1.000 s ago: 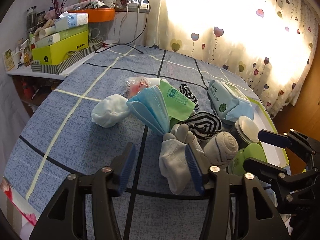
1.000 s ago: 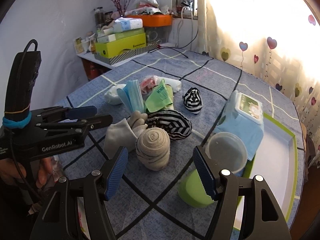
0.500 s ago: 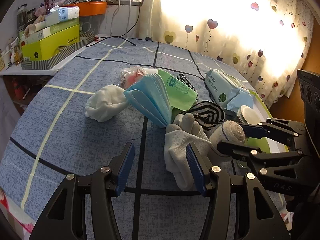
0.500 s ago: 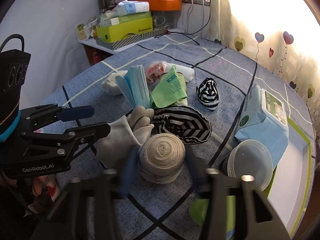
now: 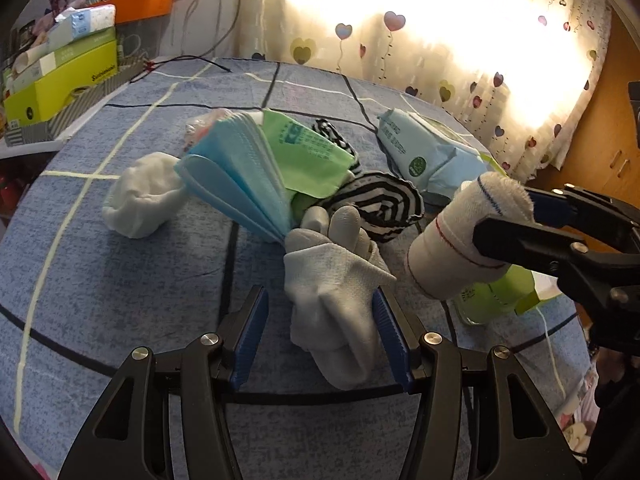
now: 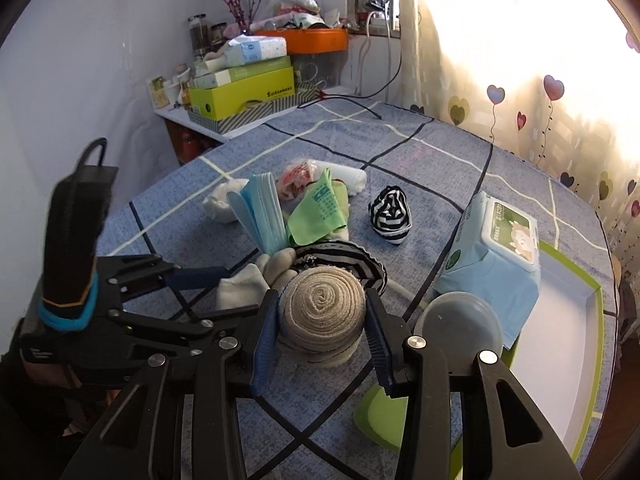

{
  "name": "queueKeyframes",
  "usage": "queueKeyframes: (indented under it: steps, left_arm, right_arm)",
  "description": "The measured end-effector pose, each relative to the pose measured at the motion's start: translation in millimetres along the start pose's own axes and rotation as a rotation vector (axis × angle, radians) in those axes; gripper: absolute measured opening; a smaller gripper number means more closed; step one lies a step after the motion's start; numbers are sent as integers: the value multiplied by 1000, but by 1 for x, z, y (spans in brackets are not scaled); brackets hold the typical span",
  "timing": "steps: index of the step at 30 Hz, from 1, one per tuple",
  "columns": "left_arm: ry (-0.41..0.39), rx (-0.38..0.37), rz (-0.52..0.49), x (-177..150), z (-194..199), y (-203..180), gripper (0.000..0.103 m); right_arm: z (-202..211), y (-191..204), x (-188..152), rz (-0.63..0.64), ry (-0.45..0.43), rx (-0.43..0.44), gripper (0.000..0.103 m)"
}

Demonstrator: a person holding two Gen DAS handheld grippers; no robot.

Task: Organize soft objects
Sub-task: 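Grasp the grey knit glove with the left tool while the right tool grasps the beige rolled sock, then carry the glove in the left tool while the right tool carries the rolled sock to the tray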

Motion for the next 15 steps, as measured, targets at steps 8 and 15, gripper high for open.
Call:
queueKeyframes:
  steps: [8,15]
  left_arm:
    - [38,-24,33,-7,-14,-11,45]
    - [-9,2,36,-1,5,-14,34]
  right_arm:
    - [15,-1,0,-8,-35,0,40]
    - [33,-11,1,-34,-82,-2,40]
Point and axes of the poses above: each gripper's, at about its wrist camera, not at the fingertips, and z roughly against the way its jaws point, y to its left, x to its top, the point moved 9 cm from there along -z, roughly the way its jaws point, and after that the axes turned 2 degrees about x, right-handed, at the moved point
